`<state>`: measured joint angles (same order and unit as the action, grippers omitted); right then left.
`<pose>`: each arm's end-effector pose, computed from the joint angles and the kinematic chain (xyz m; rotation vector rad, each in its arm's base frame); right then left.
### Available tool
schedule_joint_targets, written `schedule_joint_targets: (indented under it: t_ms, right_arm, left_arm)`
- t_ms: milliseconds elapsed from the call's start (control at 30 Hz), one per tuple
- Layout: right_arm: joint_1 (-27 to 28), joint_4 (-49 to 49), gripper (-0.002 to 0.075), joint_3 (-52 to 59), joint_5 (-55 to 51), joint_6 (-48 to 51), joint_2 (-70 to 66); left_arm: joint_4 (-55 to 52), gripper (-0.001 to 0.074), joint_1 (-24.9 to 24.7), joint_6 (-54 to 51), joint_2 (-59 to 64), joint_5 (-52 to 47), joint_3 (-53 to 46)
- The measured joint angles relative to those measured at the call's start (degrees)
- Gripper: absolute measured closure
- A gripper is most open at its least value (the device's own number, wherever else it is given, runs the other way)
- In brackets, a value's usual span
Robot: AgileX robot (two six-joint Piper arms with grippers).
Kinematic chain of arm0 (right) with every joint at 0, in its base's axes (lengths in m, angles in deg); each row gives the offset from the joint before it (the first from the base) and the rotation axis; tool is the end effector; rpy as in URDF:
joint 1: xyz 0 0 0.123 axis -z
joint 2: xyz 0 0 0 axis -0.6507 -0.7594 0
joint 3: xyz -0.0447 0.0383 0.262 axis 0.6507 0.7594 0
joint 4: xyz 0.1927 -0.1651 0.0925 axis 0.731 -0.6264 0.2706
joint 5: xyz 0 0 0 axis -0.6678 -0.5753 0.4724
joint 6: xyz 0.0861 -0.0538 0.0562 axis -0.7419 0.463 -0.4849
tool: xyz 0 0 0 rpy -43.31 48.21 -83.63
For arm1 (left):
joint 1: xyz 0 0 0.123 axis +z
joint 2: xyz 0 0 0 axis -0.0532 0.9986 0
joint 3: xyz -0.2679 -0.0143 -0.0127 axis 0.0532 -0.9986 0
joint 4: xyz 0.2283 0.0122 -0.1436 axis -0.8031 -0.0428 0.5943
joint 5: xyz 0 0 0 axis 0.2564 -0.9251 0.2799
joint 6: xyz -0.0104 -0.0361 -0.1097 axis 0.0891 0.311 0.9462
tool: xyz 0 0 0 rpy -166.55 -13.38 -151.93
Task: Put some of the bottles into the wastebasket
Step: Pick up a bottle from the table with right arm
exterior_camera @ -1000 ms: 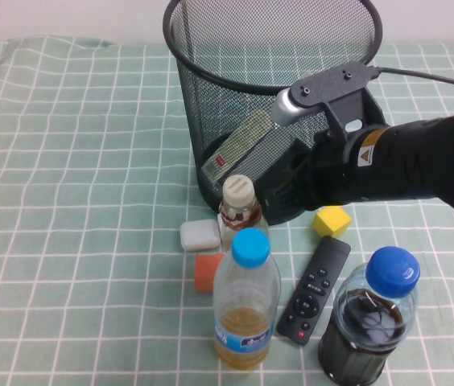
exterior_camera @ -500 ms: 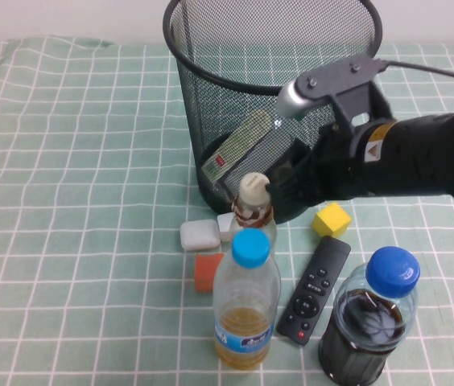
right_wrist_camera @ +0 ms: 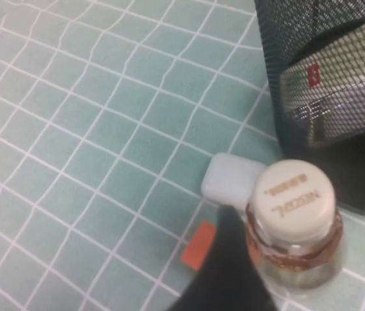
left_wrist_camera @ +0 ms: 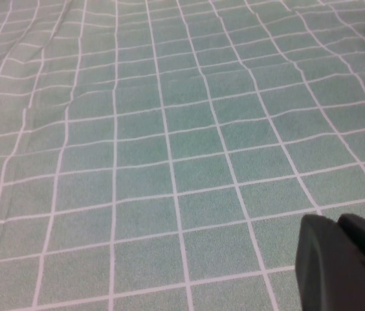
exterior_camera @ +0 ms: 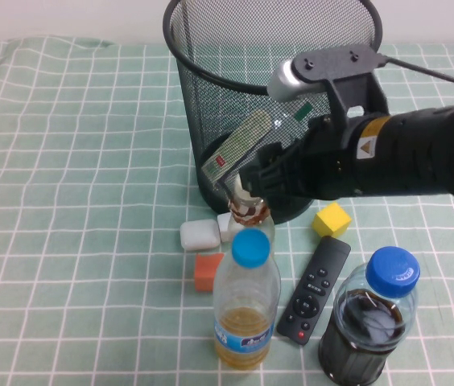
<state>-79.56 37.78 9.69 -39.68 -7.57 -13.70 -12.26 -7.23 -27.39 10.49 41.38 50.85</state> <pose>0.2857 0.2400 0.3148 -0.4637 2.1387 0.6258 0.1117 -0.0138 0.1660 0.1692 1.8426 -0.0446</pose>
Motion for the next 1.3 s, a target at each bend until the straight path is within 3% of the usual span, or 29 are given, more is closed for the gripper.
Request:
schedule_joint_targets:
  t_ms: [433,1300]
  right_arm:
    - [0.0,-7.2,0.0235,-5.3,-5.0,-7.3,-6.0]
    - [0.0,-9.6,0.0236,-7.4,-1.7,-7.3,-11.6]
  left_arm:
    - [0.0,0.0735,0.0,0.0,0.0,0.0,0.0]
    - [0.0,0.0735,0.0,0.0,0.0,0.0,0.0]
